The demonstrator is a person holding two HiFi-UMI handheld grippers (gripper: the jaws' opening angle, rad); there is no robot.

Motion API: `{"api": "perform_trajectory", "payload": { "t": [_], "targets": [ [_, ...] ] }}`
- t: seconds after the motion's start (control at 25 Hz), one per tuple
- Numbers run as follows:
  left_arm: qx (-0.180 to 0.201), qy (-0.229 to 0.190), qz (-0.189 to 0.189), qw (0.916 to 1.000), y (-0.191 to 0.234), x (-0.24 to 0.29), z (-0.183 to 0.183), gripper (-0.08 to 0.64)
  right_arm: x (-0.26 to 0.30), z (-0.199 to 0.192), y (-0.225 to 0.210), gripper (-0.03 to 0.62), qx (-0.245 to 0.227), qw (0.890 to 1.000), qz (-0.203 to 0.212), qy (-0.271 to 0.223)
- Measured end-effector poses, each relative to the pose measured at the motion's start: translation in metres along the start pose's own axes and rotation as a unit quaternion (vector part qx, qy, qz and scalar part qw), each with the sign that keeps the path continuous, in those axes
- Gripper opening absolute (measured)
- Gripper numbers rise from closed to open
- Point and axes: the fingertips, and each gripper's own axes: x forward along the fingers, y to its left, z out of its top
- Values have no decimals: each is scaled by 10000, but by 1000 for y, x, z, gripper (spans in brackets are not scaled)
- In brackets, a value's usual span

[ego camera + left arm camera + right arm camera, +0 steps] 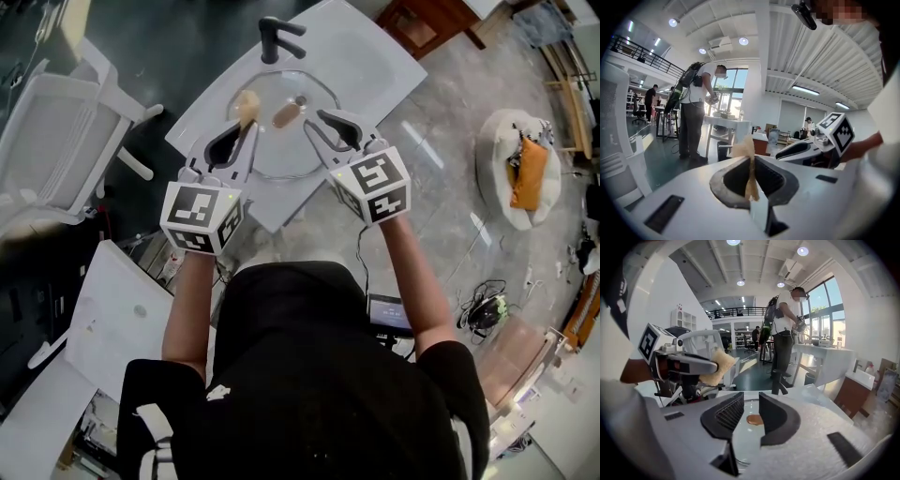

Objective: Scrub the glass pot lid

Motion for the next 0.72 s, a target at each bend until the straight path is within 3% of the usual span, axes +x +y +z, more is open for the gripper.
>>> {"api": "perform_trajectory", "payload": {
  "t": [0.72],
  "targets": [
    [-373,702,452,9958,23,30,-65,20,46,-87,-3,193,145,9886,830,1245]
  ]
}}
